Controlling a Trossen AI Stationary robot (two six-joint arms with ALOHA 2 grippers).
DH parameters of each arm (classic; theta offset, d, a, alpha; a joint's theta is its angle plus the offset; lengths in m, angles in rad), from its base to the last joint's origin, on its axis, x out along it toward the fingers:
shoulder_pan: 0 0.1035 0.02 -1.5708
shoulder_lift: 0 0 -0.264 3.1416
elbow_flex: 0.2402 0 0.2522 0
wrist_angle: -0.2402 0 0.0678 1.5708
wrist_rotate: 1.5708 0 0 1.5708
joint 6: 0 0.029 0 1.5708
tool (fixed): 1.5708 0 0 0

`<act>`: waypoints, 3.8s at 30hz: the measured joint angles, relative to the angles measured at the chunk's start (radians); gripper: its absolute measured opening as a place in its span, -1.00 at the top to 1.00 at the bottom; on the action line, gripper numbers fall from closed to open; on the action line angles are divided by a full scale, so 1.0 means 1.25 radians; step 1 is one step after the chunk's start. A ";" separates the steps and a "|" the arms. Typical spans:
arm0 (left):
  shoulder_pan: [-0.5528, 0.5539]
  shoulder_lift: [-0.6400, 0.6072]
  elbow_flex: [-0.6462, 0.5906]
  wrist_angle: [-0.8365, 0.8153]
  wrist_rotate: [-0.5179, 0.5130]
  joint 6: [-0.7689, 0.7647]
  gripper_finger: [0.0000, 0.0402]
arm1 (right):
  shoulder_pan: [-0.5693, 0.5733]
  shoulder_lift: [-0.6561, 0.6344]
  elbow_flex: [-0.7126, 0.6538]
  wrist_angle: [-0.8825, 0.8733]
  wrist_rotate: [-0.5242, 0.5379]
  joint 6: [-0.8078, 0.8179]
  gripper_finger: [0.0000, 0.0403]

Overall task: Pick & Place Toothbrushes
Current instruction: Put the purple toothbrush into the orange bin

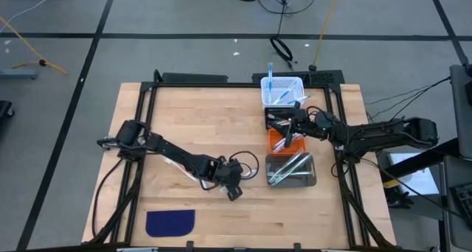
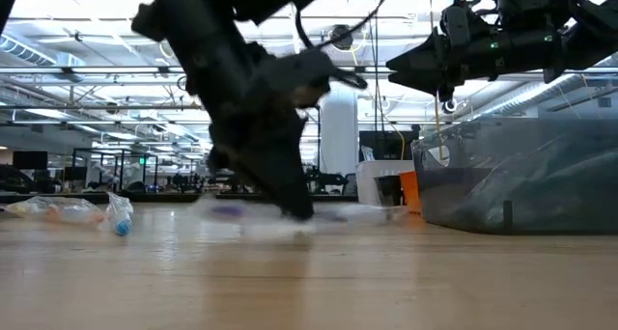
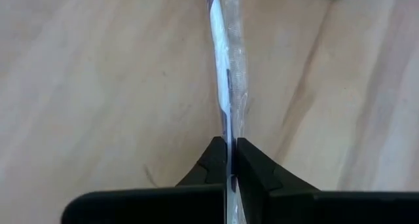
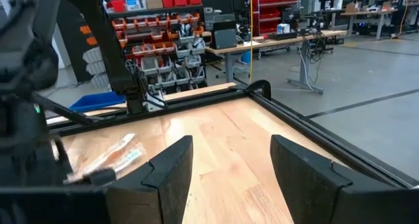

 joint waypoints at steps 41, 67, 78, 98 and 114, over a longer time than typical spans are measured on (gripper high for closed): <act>0.173 -0.225 0.002 0.240 -0.223 0.411 0.99 | 0.000 0.000 0.000 0.028 -0.107 0.071 0.03; 0.179 -0.166 0.001 0.377 -0.181 0.443 0.93 | 0.022 0.000 0.000 0.146 -0.122 0.079 0.90; 0.179 -0.166 0.001 0.373 -0.182 0.489 0.54 | 0.036 -0.018 0.000 0.103 -0.097 0.049 0.91; 0.150 -0.167 0.002 0.279 -0.181 0.520 0.40 | 0.124 -0.384 -0.181 -0.129 0.124 0.090 0.91; 0.150 -0.167 0.002 0.226 -0.181 0.517 0.40 | 0.125 -0.583 -0.194 -0.401 0.185 0.111 0.91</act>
